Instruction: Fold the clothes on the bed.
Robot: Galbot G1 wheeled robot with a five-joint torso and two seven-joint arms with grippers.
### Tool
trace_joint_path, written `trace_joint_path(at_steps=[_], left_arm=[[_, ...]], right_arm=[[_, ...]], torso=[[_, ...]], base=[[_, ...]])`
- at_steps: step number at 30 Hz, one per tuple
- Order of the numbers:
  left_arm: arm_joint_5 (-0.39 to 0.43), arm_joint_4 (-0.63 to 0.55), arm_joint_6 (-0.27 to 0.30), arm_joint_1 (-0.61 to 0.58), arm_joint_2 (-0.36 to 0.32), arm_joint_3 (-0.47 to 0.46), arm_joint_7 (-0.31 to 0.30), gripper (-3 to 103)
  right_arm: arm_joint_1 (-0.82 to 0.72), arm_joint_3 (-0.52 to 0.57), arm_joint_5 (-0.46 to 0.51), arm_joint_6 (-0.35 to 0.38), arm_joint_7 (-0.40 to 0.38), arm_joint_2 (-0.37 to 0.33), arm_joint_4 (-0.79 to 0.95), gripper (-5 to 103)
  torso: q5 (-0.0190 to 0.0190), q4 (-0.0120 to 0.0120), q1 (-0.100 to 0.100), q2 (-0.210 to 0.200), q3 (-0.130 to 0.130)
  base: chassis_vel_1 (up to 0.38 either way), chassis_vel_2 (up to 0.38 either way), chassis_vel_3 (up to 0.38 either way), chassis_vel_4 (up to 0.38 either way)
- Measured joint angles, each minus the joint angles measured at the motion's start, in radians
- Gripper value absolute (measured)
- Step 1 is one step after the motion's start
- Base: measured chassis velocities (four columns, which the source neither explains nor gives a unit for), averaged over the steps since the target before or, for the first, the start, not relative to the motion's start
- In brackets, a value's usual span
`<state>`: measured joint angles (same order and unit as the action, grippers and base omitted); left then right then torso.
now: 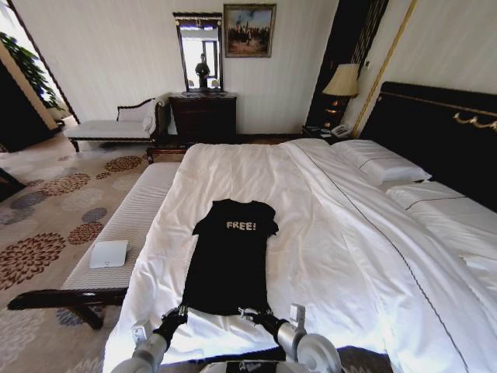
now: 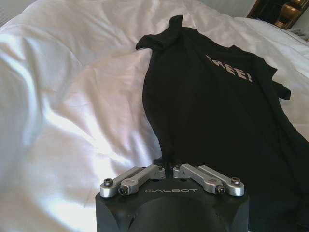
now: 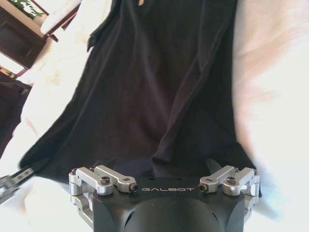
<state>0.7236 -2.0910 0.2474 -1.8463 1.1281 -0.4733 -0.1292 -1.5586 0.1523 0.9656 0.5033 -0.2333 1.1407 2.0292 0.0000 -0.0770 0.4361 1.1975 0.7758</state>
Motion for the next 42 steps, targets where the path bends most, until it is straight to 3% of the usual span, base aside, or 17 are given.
trace_joint_path(at_steps=[6, 11, 17, 20, 22, 26, 29, 32, 42], left_arm=[[0.001, -0.002, 0.0, 0.001, -0.003, 0.0, -0.001, 2], [0.002, -0.006, 0.001, 0.001, -0.004, -0.002, -0.001, 2], [0.002, -0.007, 0.001, -0.001, -0.002, -0.002, -0.001, 2], [0.001, -0.007, 0.001, -0.002, -0.001, -0.001, -0.001, 2], [0.001, -0.007, 0.001, -0.002, -0.001, -0.001, -0.001, 2], [0.001, -0.008, 0.001, -0.004, -0.002, -0.004, 0.001, 2], [0.002, -0.008, 0.001, -0.005, -0.002, -0.006, 0.003, 2], [0.003, -0.005, 0.0, -0.005, -0.003, -0.009, 0.007, 2], [0.028, -0.002, -0.005, -0.019, -0.002, -0.036, 0.017, 2]], right_arm=[[0.039, -0.009, 0.023, 0.002, -0.025, 0.008, -0.047, 101], [0.052, -0.012, 0.028, 0.002, -0.037, 0.009, -0.064, 78], [0.047, -0.009, 0.028, 0.001, -0.039, 0.007, -0.062, 61], [0.045, -0.008, 0.028, -0.001, -0.041, 0.01, -0.061, 44], [0.044, -0.007, 0.028, -0.002, -0.042, 0.01, -0.061, 44], [0.043, -0.004, 0.027, -0.004, -0.044, 0.012, -0.06, 23], [0.04, -0.001, 0.027, -0.005, -0.044, 0.012, -0.059, 18], [0.027, 0.015, 0.027, -0.008, -0.044, 0.015, -0.047, 3], [-0.037, 0.089, 0.039, -0.022, -0.044, 0.001, 0.038, 1]], torso=[[-0.0001, -0.0001, 0.0, 0.0, 0.0], [-0.0002, -0.0002, 0.0, 0.0, 0.0], [-0.0001, -0.0002, 0.0, 0.0, 0.0], [0.0, -0.0001, 0.0, 0.0, 0.0], [0.0, -0.0001, 0.0, 0.0, 0.0], [0.0, 0.0, 0.0, 0.0, 0.0], [0.0, 0.0, 0.0, 0.0, 0.0], [0.0001, 0.0, 0.0, 0.0, 0.0], [0.0, 0.0, 0.0, 0.0, 0.0]], base=[[0.0, 0.0, 0.0, 0.0], [0.0, 0.0, 0.0, 0.0], [0.0, 0.0, 0.0, 0.0], [0.0, 0.0, 0.0, 0.0], [0.0, 0.0, 0.0, 0.0], [0.0, 0.0, 0.0, 0.0], [0.0, 0.0, 0.0, 0.0], [0.0, 0.0, 0.0, 0.0], [0.0, 0.0, 0.0, 0.0]])
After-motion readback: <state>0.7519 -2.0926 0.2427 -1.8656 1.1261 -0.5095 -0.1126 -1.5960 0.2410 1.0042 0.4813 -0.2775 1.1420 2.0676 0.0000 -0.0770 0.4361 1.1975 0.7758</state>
